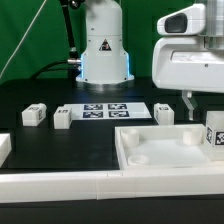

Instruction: Assemble one leg

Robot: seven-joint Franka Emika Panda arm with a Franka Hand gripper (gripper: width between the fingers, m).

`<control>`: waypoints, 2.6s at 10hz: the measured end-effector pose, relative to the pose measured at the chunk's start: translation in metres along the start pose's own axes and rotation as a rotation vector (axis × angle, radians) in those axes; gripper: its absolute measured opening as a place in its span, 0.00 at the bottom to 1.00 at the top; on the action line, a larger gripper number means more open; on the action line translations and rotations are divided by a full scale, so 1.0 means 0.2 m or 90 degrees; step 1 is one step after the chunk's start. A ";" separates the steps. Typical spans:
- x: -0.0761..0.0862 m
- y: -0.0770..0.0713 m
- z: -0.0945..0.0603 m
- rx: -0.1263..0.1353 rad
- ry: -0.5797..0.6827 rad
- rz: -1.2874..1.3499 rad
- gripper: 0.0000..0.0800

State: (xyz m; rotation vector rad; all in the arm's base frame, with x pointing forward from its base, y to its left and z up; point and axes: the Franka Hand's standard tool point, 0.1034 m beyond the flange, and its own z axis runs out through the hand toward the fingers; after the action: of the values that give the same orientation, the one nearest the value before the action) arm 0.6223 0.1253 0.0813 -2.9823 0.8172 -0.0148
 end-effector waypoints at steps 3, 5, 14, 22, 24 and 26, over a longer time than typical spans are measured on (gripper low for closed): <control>0.01 0.00 0.00 -0.010 0.007 -0.177 0.81; 0.02 0.01 -0.01 -0.013 0.010 -0.255 0.81; 0.03 0.03 0.00 0.005 0.004 -0.116 0.36; 0.03 0.02 0.00 0.016 0.003 0.514 0.36; 0.02 0.02 0.00 0.014 0.010 0.646 0.36; 0.03 0.02 -0.01 0.022 -0.003 0.737 0.36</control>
Offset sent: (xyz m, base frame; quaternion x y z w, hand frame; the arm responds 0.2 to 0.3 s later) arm 0.0017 0.0020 0.0047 -0.0202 0.0150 -0.2572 0.9660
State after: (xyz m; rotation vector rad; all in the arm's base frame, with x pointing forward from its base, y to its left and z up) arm 0.6248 0.1182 0.0821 -2.0297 2.2935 0.0224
